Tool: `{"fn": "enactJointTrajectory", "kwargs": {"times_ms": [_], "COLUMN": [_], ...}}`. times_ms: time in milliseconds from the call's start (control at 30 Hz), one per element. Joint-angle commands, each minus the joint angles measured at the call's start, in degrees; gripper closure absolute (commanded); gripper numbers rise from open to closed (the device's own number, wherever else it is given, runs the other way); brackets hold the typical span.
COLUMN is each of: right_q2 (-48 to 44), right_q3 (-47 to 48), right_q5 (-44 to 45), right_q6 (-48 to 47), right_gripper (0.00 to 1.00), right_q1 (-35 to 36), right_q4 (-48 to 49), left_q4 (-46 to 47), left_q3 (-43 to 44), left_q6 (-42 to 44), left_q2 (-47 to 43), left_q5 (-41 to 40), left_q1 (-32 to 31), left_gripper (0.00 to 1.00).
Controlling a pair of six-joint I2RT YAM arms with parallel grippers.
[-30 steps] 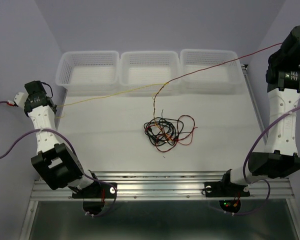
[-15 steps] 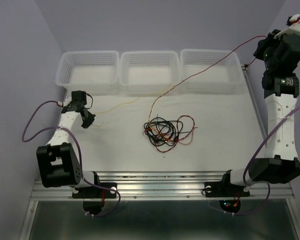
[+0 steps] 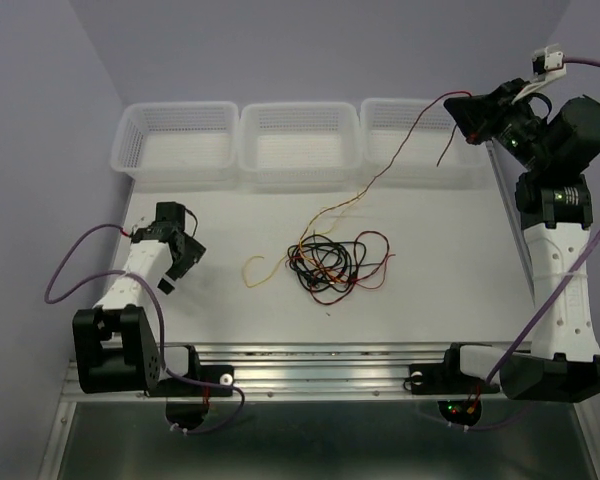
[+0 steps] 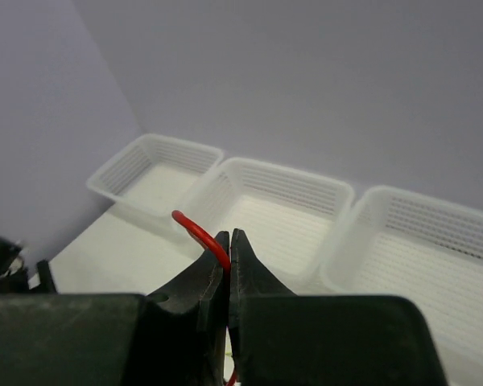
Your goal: Untangle the cables
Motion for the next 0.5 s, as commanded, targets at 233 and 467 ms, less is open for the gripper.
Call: {"fn": "enactJointTrajectory", "kwargs": {"times_ms": [233,467], "right_q2": [-4.64,-7.01], "right_q3": [-7.19,-11.32], "right_q5": [-21.15,-25.54], "right_q6": [14.09,16.57], "right_gripper": [0.99,0.99], "right_q1": [0.65,4.50], "right_q4": [17.22,20.13], "left_q4": [12.76,20.28], "left_q3": [9.70,23.54], "left_q6": [10.46,11.33], "left_q2": [-15.36,1.55], "left_q5": [15.17,19.93], "left_q1": [-10.89,-26.71], "left_gripper": [0.01,0.01]}}
